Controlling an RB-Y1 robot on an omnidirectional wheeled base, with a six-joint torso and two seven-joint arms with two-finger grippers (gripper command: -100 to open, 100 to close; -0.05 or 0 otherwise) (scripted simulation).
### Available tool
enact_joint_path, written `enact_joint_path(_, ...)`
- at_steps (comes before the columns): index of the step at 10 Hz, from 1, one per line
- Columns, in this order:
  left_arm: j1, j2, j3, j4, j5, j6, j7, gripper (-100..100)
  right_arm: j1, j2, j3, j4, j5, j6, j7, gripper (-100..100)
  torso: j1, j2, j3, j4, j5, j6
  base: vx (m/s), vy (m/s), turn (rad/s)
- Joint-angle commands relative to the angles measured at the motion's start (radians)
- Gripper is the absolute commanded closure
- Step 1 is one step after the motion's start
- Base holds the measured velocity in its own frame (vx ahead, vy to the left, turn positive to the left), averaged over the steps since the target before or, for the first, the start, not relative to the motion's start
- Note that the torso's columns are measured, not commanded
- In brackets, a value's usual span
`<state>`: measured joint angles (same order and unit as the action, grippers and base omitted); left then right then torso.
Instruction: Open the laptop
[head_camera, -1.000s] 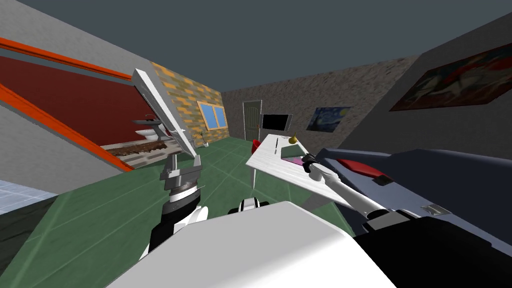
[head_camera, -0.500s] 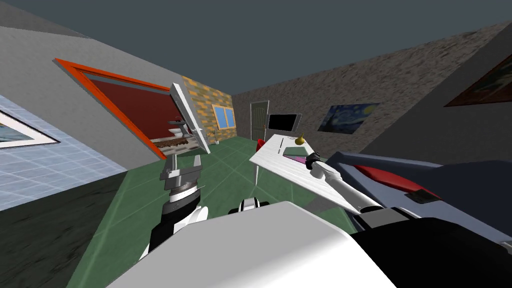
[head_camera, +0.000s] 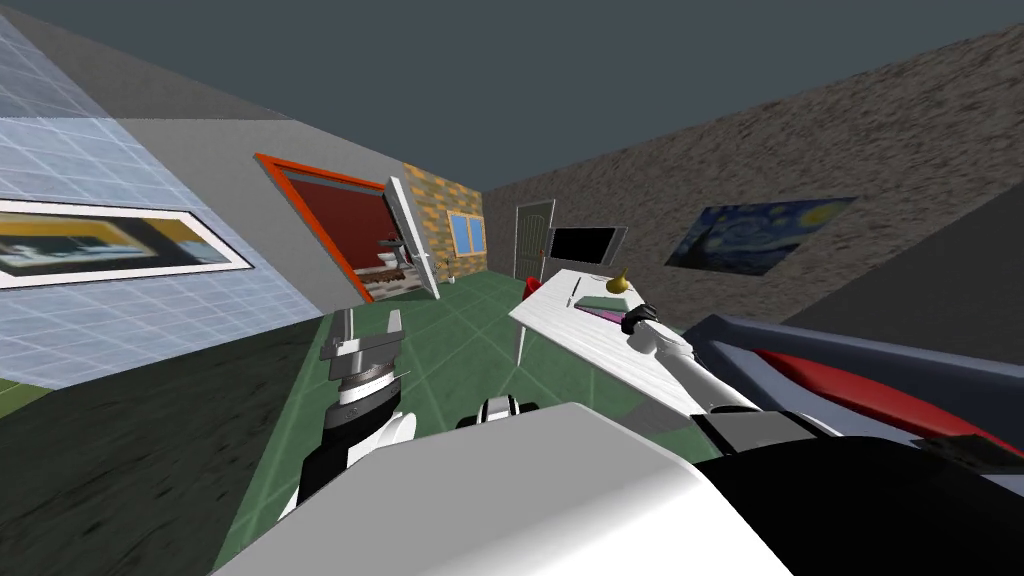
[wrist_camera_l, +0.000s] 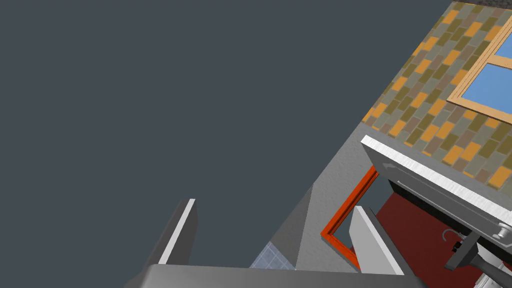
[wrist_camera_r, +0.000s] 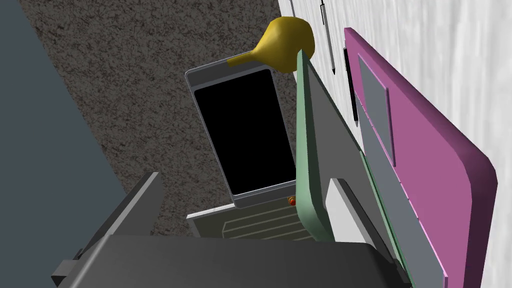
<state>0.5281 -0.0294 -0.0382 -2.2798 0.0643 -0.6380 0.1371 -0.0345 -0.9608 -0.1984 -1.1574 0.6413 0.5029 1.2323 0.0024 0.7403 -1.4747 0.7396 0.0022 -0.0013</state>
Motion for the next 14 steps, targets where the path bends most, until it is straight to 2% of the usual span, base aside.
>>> enact_joint_path(1, 0.000, 0.000, 0.000, 0.000, 0.000, 0.000, 0.000, 0, -0.027, -0.001, -0.074, 0.066, -0.025, -0.014, 0.071, -100, 0.000, -0.002, -0.001, -0.001, -0.001, 0.002, -0.130, 0.011, 0.290)
enact_joint_path(2, 0.000, 0.000, 0.000, 0.000, 0.000, 0.000, 0.000, 0, -0.027, -0.001, -0.096, 0.066, -0.025, -0.014, 0.087, -100, -0.001, -0.002, -0.002, -0.002, -0.002, 0.000, -0.109, 0.003, 0.165)
enact_joint_path(3, 0.000, 0.000, 0.000, 0.000, 0.000, 0.000, 0.000, 0, -0.045, 0.004, -0.125, 0.111, -0.035, -0.025, 0.122, -100, -0.003, -0.004, -0.002, -0.002, -0.002, 0.002, -0.124, 0.018, 0.340)
enact_joint_path(4, 0.000, 0.000, 0.000, 0.000, 0.000, 0.000, 0.000, 0, -0.045, 0.004, -0.151, 0.111, -0.035, -0.025, 0.135, -100, -0.002, -0.003, -0.002, -0.002, -0.002, 0.000, -0.107, 0.014, 0.155)
enact_joint_path(5, 0.000, 0.000, 0.000, 0.000, 0.000, 0.000, 0.000, 0, -0.063, 0.010, -0.183, 0.157, -0.045, -0.035, 0.162, -100, -0.003, -0.003, -0.001, -0.002, -0.002, 0.003, -0.134, 0.021, 0.285)
enact_joint_path(6, 0.000, 0.000, 0.000, 0.000, 0.000, 0.000, 0.000, 0, -0.063, 0.010, -0.205, 0.157, -0.045, -0.035, 0.184, -100, -0.002, -0.001, -0.001, -0.001, -0.002, 0.001, -0.112, 0.014, 0.160)
enact_joint_path(7, 0.000, 0.000, 0.000, 0.000, 0.000, 0.000, 0.000, 0, -0.081, 0.015, -0.242, 0.192, -0.055, -0.045, 0.214, -100, -0.003, -0.002, -0.001, -0.001, -0.002, 0.002, -0.115, 0.012, 0.239)
enact_joint_path(8, 0.000, 0.000, 0.000, 0.000, 0.000, 0.000, 0.000, 0, -0.081, 0.015, -0.260, 0.202, -0.055, -0.045, 0.233, -100, -0.003, -0.002, -0.001, -0.002, -0.002, 0.001, -0.098, 0.019, 0.200)
enact_joint_path(9, 0.000, 0.000, 0.000, 0.000, 0.000, 0.000, 0.000, 0, -0.099, 0.020, -0.296, 0.239, -0.064, -0.055, 0.268, -100, -0.002, -0.004, -0.002, -0.002, -0.002, 0.002, -0.122, 0.025, 0.388)
enact_joint_path(10, 0.000, 0.000, 0.000, 0.000, 0.000, 0.000, 0.000, 0, -0.099, 0.020, -0.314, 0.247, -0.064, -0.055, 0.281, -100, -0.002, -0.003, -0.002, -0.002, -0.002, 0.000, -0.109, 0.028, 0.146)
enact_joint_path(11, 0.000, 0.000, 0.000, 0.000, 0.000, 0.000, 0.000, 0, -0.103, 0.019, -0.299, 0.247, -0.057, -0.058, 0.264, -100, -0.002, -0.003, -0.001, -0.001, -0.002, 0.002, -0.040, 0.014, -0.007)
enact_joint_path(12, 0.001, 0.000, 0.000, 0.000, 0.000, 0.000, 0.000, 0, -0.103, 0.019, -0.302, 0.248, -0.058, -0.057, 0.270, 0, -0.003, -0.005, -0.003, -0.002, -0.002, 0.002, -0.010, 0.003, -0.002)
enact_joint_path(14, 0.001, 0.000, 0.000, 0.000, 0.000, 0.000, 0.000, 0, -0.103, 0.019, -0.301, 0.248, -0.058, -0.057, 0.269, 0, -0.003, -0.005, -0.003, -0.002, -0.002, 0.001, -0.003, 0.001, -0.001)
